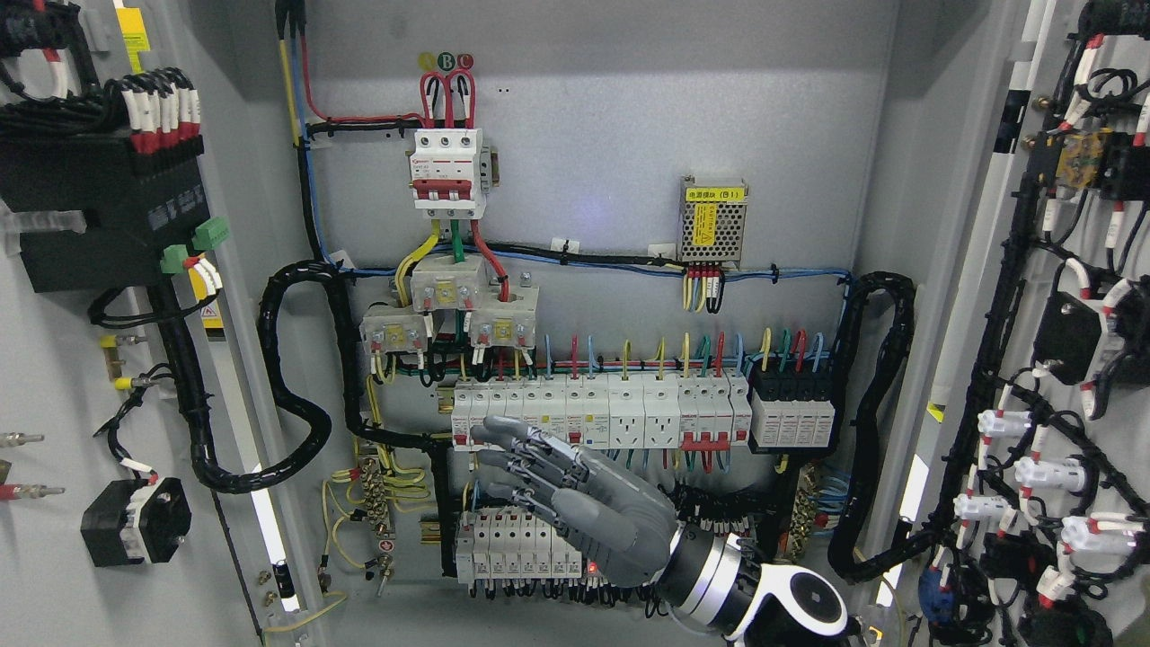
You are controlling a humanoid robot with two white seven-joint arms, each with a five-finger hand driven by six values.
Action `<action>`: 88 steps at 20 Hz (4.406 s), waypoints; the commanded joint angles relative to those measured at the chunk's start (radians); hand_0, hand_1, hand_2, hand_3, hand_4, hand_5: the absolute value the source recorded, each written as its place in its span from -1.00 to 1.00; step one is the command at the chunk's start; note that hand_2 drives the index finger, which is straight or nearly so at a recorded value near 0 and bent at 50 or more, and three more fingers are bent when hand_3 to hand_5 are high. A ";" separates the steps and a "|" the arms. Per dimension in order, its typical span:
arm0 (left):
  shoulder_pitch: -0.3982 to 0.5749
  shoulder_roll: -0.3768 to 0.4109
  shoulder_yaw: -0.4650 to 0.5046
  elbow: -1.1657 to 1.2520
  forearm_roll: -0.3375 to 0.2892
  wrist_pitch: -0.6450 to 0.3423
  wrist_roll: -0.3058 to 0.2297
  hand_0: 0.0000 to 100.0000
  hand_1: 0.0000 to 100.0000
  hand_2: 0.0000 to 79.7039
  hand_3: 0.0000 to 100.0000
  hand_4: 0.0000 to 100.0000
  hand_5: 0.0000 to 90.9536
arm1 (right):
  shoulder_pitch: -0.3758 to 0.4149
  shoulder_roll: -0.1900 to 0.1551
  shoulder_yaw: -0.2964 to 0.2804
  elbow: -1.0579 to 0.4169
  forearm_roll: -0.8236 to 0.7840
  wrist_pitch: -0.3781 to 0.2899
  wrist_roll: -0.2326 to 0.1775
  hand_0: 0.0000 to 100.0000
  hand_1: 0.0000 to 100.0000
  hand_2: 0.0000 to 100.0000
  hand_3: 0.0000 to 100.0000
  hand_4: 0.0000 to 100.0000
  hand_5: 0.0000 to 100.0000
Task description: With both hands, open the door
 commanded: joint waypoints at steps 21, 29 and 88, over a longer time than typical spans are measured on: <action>-0.012 -0.017 -0.001 0.005 0.000 0.000 0.001 -0.76 0.11 -1.00 -1.00 -1.00 -1.00 | 0.048 0.088 0.382 -0.054 -0.008 -0.008 0.016 -1.00 0.00 -0.92 -1.00 -1.00 -1.00; -0.015 -0.015 -0.001 0.003 0.000 0.000 0.001 -0.76 0.11 -1.00 -1.00 -1.00 -1.00 | 0.034 0.111 0.412 -0.042 -0.006 -0.001 -0.006 -1.00 0.00 -0.92 -1.00 -1.00 -1.00; -0.009 -0.017 -0.002 -0.006 -0.002 0.000 0.001 -0.76 0.11 -1.00 -1.00 -1.00 -1.00 | 0.233 -0.028 0.200 -0.115 0.010 -0.015 -0.313 -1.00 0.00 -0.92 -1.00 -1.00 -1.00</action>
